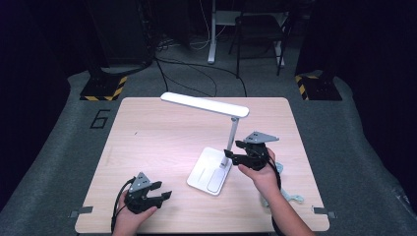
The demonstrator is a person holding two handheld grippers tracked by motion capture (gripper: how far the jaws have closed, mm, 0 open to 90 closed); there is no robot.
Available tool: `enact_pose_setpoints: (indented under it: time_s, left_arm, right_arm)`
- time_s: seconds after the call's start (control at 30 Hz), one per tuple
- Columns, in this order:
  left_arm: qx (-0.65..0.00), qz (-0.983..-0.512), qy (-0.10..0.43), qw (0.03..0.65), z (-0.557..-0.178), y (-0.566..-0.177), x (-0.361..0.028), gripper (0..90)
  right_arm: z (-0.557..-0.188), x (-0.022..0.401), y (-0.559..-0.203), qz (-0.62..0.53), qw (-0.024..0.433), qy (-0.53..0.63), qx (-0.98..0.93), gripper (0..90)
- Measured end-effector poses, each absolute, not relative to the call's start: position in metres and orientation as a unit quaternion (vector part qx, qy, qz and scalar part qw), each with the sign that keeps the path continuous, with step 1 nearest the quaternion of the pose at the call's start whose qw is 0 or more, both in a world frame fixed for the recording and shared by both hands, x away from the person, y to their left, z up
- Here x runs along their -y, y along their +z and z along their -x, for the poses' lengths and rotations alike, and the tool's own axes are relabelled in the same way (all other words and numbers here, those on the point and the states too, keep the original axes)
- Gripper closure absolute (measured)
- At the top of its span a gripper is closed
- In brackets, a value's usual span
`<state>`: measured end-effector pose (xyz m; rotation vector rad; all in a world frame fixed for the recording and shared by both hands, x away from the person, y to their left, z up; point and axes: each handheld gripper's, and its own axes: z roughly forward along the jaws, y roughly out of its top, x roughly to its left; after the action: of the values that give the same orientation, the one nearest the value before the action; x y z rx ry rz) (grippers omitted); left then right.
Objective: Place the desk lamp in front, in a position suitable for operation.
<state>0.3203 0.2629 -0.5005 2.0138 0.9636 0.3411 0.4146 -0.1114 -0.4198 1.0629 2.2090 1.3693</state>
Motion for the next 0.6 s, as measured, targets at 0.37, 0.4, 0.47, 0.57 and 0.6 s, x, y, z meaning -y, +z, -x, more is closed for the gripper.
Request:
enact_pose_setpoints:
  time_s: [0.37, 0.4, 0.47, 0.57, 0.6]
  left_arm:
    - [-0.386, -0.805, 0.135, 0.429, -0.320, -0.501, -0.262, 41.9]
    - [-0.386, -0.806, 0.135, 0.429, -0.320, -0.501, -0.262, 41.9]
    - [-0.388, -0.805, 0.133, 0.429, -0.320, -0.501, -0.262, 41.9]
    - [-0.388, -0.805, 0.132, 0.429, -0.320, -0.501, -0.262, 41.9]
    - [-0.386, -0.806, 0.134, 0.428, -0.320, -0.501, -0.263, 41.9]
  right_arm:
    - [-0.425, 0.105, -0.414, -0.373, 0.162, 0.495, -0.768, 42.4]
    - [-0.426, 0.104, -0.414, -0.370, 0.161, 0.496, -0.769, 44.8]
    - [-0.427, 0.103, -0.414, -0.368, 0.160, 0.499, -0.768, 45.7]
    - [-0.427, 0.102, -0.414, -0.369, 0.157, 0.499, -0.769, 46.7]
    - [-0.427, 0.102, -0.414, -0.368, 0.158, 0.499, -0.768, 46.8]
